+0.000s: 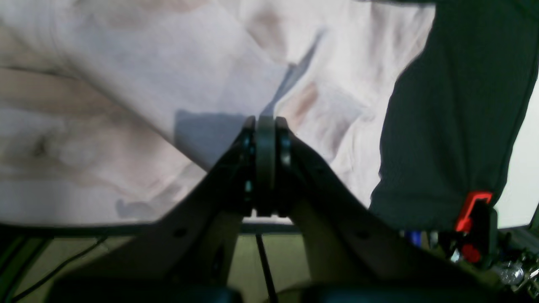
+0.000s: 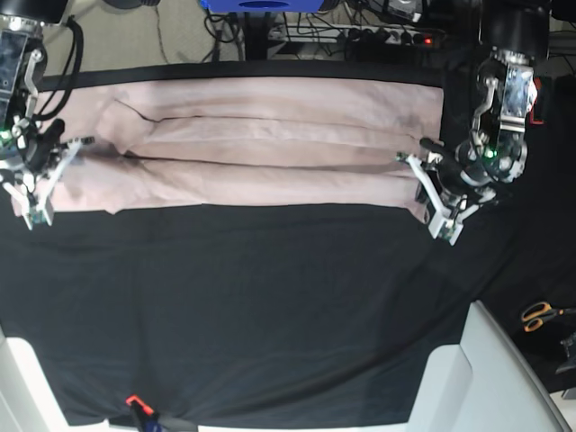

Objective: Fold the T-shirt properly
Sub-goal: 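Drag the folded shirt toward the robot with both grippers, then hold the shirt ends with both grippers and smooth it flat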

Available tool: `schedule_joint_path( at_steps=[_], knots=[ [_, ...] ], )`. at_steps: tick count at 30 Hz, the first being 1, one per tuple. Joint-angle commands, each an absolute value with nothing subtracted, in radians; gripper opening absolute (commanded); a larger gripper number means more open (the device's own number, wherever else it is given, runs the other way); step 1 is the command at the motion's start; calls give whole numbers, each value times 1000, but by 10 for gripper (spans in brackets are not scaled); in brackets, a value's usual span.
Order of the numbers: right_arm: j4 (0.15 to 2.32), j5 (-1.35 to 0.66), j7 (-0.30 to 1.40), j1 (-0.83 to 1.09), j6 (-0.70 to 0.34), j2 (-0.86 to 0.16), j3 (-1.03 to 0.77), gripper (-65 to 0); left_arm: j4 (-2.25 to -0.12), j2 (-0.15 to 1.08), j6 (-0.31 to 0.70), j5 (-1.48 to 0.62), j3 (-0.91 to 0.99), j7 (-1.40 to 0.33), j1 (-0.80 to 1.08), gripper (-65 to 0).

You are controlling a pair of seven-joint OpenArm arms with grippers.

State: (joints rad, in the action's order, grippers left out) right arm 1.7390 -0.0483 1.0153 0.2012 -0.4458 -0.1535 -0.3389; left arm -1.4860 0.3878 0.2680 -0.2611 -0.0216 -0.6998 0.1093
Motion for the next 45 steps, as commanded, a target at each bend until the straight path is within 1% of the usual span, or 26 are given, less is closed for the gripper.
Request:
schedule_joint_path(
  at_steps=[1,4,8,11,17,23,24,25,29,30,31,33,36,39,42,45],
  knots=[
    [1758,-48,1006,200,-446,-165,-344,-650,-1511,403,266,-262,-13,-685,111,-650],
    [1758,-48,1006,208,-446,-165,-344,-650,-1531,414,266,-203,-15,-685,148,-650],
    [1750,-48,1006,220,-446,-165,-341,-650,-1529,392,266,-82,-22,-682,173,-650],
    [1724,-48,980,229,-446,-163,-338,-650,-1531,377,266,-39,-21,-682,183,-650],
    [1653,-48,917,254,-446,-163,-338,-650,-1531,377,266,-33,-22,-682,185,-650],
    [1652,-45,917,255,-443,-136,-344,-647,-1570,354,266,-31,-13,-684,185,-650],
    [1650,-45,917,255,-441,-130,-344,-630,-1580,352,266,-31,-13,-685,185,-650],
    [1649,-45,926,254,-441,-116,-346,-599,-1586,351,266,-31,-13,-685,185,-650],
    [1675,-45,995,246,-440,-91,-386,-416,-1592,349,266,-31,-12,-685,185,-650],
    [1687,-45,1003,243,-440,-81,-406,-383,-1592,349,266,-31,-12,-685,185,-650],
    [1704,-44,1010,239,-440,-74,-427,-365,-1592,349,266,-31,-12,-685,185,-650],
    [1744,-44,1009,240,-440,-68,-472,-366,-1592,349,248,-31,-12,-685,185,-650],
    [1811,-44,1001,239,-429,-68,-521,-366,-1592,351,165,-31,-12,-685,186,-650],
    [1840,-44,967,222,-418,-73,-524,-366,-1593,351,153,-31,-12,-684,196,-650],
    [1785,-45,881,197,-420,-76,-467,-365,-1615,349,153,-31,-12,-684,199,-650],
    [1659,-45,791,154,-420,-110,-398,-365,-1630,349,151,-31,-12,-684,199,-650]
  ],
)
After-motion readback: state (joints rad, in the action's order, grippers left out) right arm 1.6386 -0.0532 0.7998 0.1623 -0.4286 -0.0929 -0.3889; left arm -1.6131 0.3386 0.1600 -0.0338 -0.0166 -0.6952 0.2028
